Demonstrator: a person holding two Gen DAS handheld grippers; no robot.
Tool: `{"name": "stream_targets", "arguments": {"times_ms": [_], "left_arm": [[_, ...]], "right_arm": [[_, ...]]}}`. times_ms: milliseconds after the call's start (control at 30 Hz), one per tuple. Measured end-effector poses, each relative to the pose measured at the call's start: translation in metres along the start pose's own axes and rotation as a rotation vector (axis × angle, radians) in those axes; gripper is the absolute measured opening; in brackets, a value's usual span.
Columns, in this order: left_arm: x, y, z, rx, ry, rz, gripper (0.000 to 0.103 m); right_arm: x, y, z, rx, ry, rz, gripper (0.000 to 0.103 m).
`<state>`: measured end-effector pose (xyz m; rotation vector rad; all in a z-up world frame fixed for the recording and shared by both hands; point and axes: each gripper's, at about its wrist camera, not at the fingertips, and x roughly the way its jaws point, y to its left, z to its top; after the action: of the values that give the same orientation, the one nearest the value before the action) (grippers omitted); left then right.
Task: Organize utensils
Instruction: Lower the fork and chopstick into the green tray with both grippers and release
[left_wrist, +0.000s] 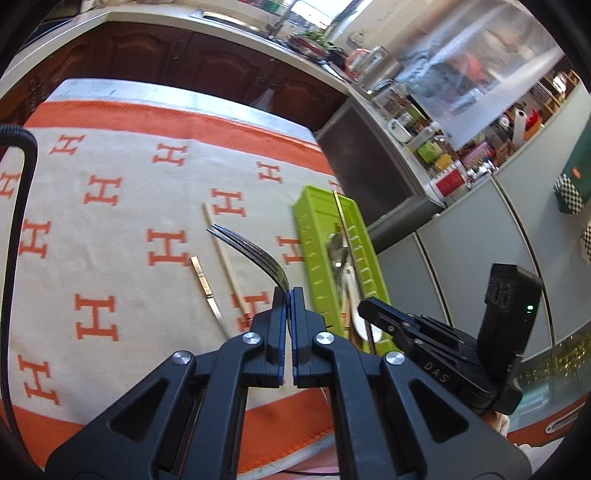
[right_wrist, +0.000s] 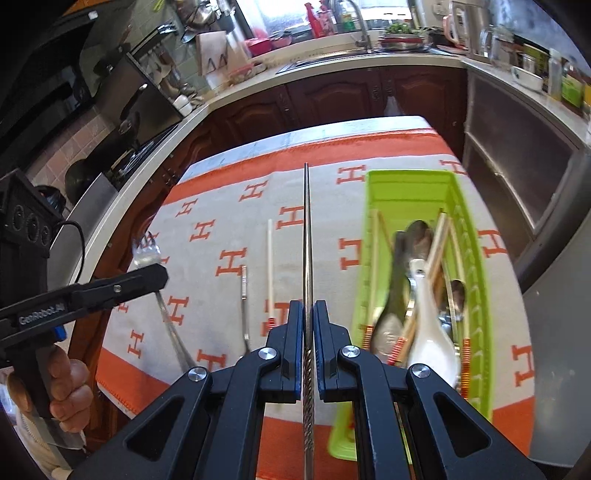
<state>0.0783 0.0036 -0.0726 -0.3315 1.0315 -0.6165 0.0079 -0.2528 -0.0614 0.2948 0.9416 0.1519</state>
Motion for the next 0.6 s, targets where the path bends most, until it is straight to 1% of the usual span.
{"name": "stream_targets", "arguments": {"times_ms": [167,333,467,600], "left_arm": [[0.012,-0.046,0.009,0.080,0.041,-0.046,0.000],[0.047,-0.088,0.020,0.152,0.107,-0.060,0.000],[0.092,-0.102,0.025,0.178,0.197,-0.034,0.000],[0.132,-0.107,0.022,0.205,0.248,0.025,0.000]], "right_arm": [[-0.013,-0.048,-0.003,0.072,-0.019,-0.045,0.005],[-0.014,-0.088,-0.004,0.124,-0.028,-0.087,0.005],[0.002,-0.112,0.000,0.146,-0.005,-0.113,0.005],[0.020,-0.130,0.004,0.150,0.018,-0.120,0.005]]}}
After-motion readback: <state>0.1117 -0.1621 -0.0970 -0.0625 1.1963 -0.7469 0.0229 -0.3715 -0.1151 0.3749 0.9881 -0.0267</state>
